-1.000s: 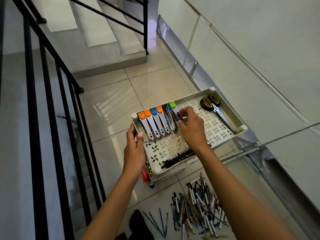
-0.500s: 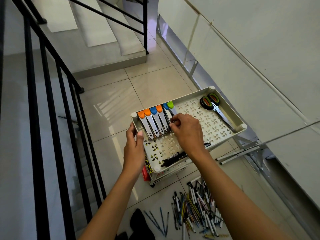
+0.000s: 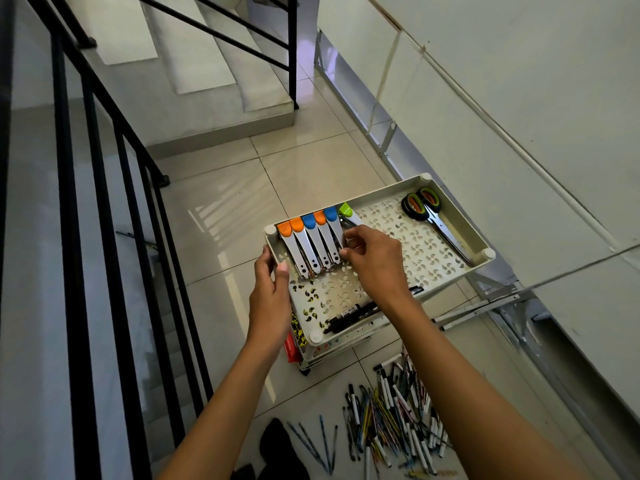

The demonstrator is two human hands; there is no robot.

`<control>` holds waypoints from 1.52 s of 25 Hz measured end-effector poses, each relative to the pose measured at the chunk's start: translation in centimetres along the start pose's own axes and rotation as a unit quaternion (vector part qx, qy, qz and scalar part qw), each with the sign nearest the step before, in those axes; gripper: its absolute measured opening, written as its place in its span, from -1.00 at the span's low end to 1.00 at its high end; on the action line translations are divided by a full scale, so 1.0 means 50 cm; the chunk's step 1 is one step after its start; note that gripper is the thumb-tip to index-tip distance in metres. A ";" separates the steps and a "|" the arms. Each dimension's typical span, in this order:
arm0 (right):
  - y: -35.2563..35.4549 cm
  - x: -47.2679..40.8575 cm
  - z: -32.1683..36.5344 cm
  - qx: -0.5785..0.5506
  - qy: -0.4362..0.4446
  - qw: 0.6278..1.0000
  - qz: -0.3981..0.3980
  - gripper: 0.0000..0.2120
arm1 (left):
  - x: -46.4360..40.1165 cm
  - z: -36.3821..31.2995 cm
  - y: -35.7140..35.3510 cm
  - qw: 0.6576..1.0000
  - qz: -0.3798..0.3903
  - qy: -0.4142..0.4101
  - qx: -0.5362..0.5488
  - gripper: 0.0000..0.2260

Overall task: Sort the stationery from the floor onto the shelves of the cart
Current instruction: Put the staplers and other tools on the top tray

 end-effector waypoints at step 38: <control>0.017 -0.012 -0.018 -0.025 0.020 0.997 0.072 -0.59 | -0.006 0.003 0.003 1.000 0.008 -0.001 -0.011 -0.63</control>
Point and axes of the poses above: each hand's wrist, its own x-axis away from the middle knuckle, its own y-axis out of the back of the hand, z = x × y, the point moved 2 cm from there along -x, towards the middle knuckle, and after that the axes turned 9 degrees about -y, right-handed, at the moved point
